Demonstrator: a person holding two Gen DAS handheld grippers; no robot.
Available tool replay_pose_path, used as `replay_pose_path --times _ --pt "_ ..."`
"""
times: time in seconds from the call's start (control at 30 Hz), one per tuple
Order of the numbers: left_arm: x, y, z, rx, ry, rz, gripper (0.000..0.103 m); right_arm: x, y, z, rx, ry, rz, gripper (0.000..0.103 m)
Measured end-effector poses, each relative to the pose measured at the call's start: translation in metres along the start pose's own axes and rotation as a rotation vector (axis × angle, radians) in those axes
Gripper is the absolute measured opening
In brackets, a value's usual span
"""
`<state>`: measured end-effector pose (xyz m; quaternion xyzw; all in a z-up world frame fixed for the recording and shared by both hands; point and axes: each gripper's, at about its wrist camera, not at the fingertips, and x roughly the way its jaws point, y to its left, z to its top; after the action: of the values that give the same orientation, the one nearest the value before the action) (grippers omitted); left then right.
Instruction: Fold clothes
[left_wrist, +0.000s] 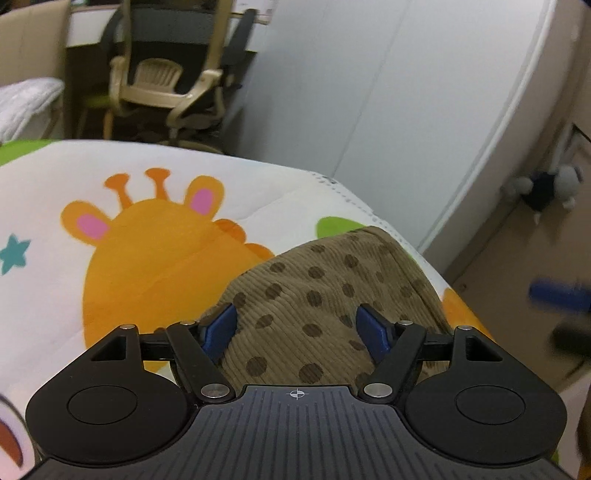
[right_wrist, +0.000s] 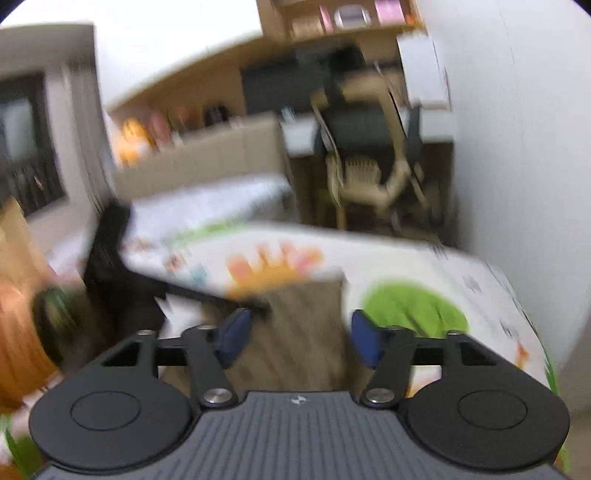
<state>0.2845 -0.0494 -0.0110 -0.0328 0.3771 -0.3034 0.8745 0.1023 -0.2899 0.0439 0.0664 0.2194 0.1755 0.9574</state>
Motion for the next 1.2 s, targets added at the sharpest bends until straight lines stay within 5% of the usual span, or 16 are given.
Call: replay_pose_path --times 0.1,0.2,0.33,0.5,0.67,0.87,1.07,1.13,1.2 --pt "-0.001 -0.007 -0.005 0.066 -0.015 -0.007 0.079 0.040 0.013 -0.014 -0.018 0.141 0.042 0.063" --pt "-0.017 0.001 -0.006 -0.008 -0.059 -0.026 0.079 0.077 0.026 -0.057 -0.086 0.318 -0.017 0.064" --pt "-0.050 0.021 -0.025 -0.130 -0.099 -0.030 0.094 0.072 0.032 -0.055 -0.153 0.316 -0.025 0.068" --pt "-0.030 0.037 -0.054 -0.245 0.031 -0.096 0.093 0.072 0.000 -0.023 -0.023 0.229 -0.123 0.080" --pt "-0.022 0.023 -0.057 -0.181 0.027 -0.080 0.086 0.103 -0.039 -0.040 0.172 0.328 -0.185 0.083" --pt "-0.027 0.008 -0.058 -0.070 0.015 -0.026 0.083 0.080 -0.036 -0.033 0.125 0.221 -0.195 0.081" --pt "-0.027 0.003 -0.059 -0.063 0.014 -0.017 0.083 0.083 -0.046 0.013 0.206 0.053 -0.052 0.081" --pt "-0.030 0.000 -0.058 -0.047 0.016 -0.005 0.083 0.098 -0.036 0.018 0.169 0.054 -0.006 0.081" --pt "-0.030 -0.003 -0.057 -0.027 0.016 0.005 0.083 0.123 -0.019 0.016 0.058 0.131 -0.051 0.081"
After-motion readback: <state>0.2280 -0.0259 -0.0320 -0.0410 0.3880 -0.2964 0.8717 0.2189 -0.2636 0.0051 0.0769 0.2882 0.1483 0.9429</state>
